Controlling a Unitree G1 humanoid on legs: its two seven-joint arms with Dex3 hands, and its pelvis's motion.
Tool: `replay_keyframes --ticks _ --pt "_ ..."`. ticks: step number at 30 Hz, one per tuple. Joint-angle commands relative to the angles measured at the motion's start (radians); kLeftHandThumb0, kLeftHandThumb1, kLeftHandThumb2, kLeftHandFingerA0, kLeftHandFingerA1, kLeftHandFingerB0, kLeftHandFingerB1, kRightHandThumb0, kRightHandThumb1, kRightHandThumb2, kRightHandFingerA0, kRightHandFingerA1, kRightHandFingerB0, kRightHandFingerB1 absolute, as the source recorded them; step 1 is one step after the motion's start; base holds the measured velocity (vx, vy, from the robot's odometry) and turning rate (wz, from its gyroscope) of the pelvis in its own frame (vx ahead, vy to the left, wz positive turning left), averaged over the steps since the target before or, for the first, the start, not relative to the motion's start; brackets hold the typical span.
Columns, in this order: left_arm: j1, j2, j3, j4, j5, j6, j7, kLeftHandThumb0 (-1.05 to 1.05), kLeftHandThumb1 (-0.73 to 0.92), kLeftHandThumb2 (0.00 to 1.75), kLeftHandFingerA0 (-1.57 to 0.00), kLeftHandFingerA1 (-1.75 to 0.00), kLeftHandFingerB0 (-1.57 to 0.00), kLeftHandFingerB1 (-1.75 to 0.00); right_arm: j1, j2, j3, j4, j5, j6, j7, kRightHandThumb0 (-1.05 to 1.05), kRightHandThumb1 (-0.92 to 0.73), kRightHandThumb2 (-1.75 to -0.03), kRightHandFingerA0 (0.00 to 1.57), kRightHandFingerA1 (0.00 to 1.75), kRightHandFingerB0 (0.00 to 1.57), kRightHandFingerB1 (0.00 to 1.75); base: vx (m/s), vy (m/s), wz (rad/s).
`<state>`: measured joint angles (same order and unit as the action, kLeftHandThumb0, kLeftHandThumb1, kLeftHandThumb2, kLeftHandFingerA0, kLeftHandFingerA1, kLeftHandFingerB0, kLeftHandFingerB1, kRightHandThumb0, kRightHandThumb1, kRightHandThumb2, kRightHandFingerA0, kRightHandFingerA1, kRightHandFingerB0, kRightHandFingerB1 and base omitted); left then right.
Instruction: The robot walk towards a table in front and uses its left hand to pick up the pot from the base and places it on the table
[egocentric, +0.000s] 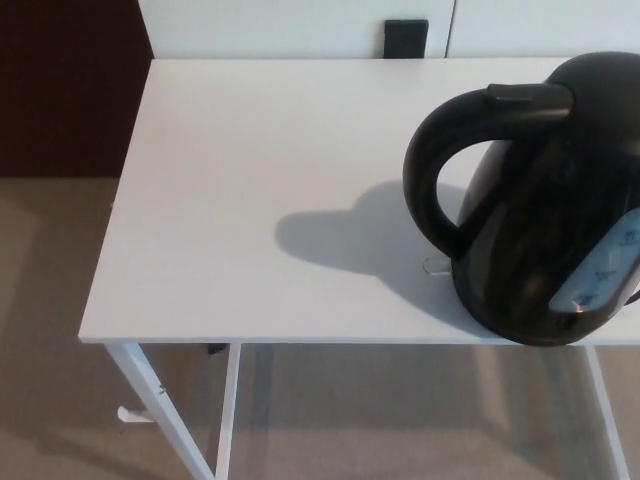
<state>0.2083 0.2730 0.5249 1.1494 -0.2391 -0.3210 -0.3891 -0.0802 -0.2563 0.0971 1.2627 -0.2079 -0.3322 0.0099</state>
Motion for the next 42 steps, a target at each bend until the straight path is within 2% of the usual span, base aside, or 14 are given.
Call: replay_keyframes --ticks 1,8,10,13,17,18,22,25,28,31,36,37,41,42 --pt "-0.007 0.054 0.143 -0.171 -0.222 0.194 -0.093 -0.05 0.47 0.53 -0.42 -0.44 -0.39 -0.37 -0.002 -0.005 -0.001 0.005 -0.005 0.005 0.006 -0.32 -0.61 -0.57 0.71 0.47 0.59 0.43 0.00 0.000 0.00" --pt "-0.030 0.183 0.247 -0.733 -0.353 0.415 0.000 -0.14 0.45 0.55 -0.29 -0.37 -0.29 -0.31 -0.030 0.013 0.007 0.008 -0.009 0.019 0.001 -0.32 -0.62 -0.57 0.69 0.46 0.57 0.42 0.00 0.000 0.00" --pt "-0.047 0.196 0.243 -0.868 -0.383 0.462 0.023 -0.11 0.48 0.54 -0.25 -0.34 -0.29 -0.31 -0.032 0.013 0.008 0.007 -0.010 0.023 0.003 -0.33 -0.62 -0.57 0.71 0.46 0.57 0.42 0.00 0.000 0.00" --pt "-0.145 0.211 0.161 -1.116 -0.442 0.574 0.090 -0.07 0.51 0.57 -0.15 -0.32 -0.17 -0.28 -0.033 0.018 0.005 0.009 -0.004 0.018 0.008 -0.32 -0.62 -0.57 0.71 0.47 0.58 0.42 0.00 0.000 0.00" --pt "-0.254 0.180 0.012 -1.275 -0.448 0.639 0.090 -0.01 0.60 0.58 -0.07 -0.27 -0.10 -0.26 -0.027 0.023 0.001 0.010 0.000 0.017 0.001 -0.32 -0.62 -0.57 0.72 0.47 0.58 0.42 0.00 0.000 0.00" --pt "-0.296 0.152 -0.076 -1.330 -0.396 0.644 0.092 -0.05 0.59 0.99 -0.02 -0.49 0.00 -0.47 -0.027 0.025 0.002 0.012 -0.002 0.018 -0.003 -0.33 -0.62 -0.57 0.72 0.47 0.58 0.42 0.00 0.000 0.00" --pt "-0.382 0.042 -0.318 -1.454 -0.231 0.654 0.108 -0.06 0.55 0.96 -0.02 -0.50 -0.01 -0.47 -0.030 0.030 0.006 0.008 -0.005 0.017 -0.008 -0.33 -0.62 -0.57 0.72 0.47 0.58 0.42 0.00 0.000 0.00" --pt "-0.439 -0.011 -0.433 -1.476 -0.119 0.667 0.132 -0.05 0.56 0.97 -0.03 -0.50 -0.01 -0.47 -0.035 0.034 -0.007 0.008 0.009 0.020 -0.006 -0.33 -0.62 -0.57 0.74 0.48 0.59 0.43 0.00 0.000 0.00" --pt "-0.439 -0.008 -0.438 -1.490 -0.122 0.684 0.145 -0.05 0.56 0.97 -0.03 -0.50 -0.01 -0.47 -0.035 0.034 -0.008 0.008 0.009 0.020 -0.006 -0.33 -0.62 -0.57 0.74 0.48 0.59 0.43 0.00 0.000 0.00" --pt "-0.613 -0.150 -0.633 -1.335 0.030 0.694 0.178 -0.17 0.42 0.89 -0.01 -0.50 0.00 -0.47 -0.031 0.038 -0.006 0.000 0.007 0.011 -0.014 -0.34 -0.62 -0.57 0.71 0.47 0.59 0.43 0.00 0.000 0.00" --pt "-0.632 -0.154 -0.656 -1.325 0.038 0.709 0.196 -0.17 0.42 0.89 -0.01 -0.50 0.00 -0.47 -0.031 0.037 -0.007 0.000 0.006 0.012 -0.014 -0.34 -0.62 -0.57 0.71 0.47 0.59 0.43 0.00 0.000 0.00" --pt "-0.679 -0.172 -0.689 -1.279 0.066 0.718 0.202 -0.29 0.43 0.58 -0.06 -0.22 -0.10 -0.26 -0.032 0.035 -0.011 0.000 0.011 0.008 -0.008 -0.34 -0.62 -0.57 0.71 0.47 0.58 0.43 0.00 0.000 0.00" --pt "-0.753 -0.197 -0.745 -1.208 0.105 0.738 0.219 -0.29 0.43 0.58 -0.06 -0.22 -0.10 -0.26 -0.033 0.034 -0.020 -0.001 0.018 0.003 0.001 -0.34 -0.62 -0.57 0.71 0.47 0.58 0.43 0.00 0.000 0.02" --pt "-0.849 -0.243 -0.793 -1.107 0.136 0.744 0.223 -0.36 0.41 0.62 -0.06 -0.22 -0.08 -0.25 -0.045 0.034 -0.019 -0.003 0.014 0.009 -0.009 -0.36 -0.61 -0.58 0.76 0.48 0.61 0.44 0.00 0.000 0.00"
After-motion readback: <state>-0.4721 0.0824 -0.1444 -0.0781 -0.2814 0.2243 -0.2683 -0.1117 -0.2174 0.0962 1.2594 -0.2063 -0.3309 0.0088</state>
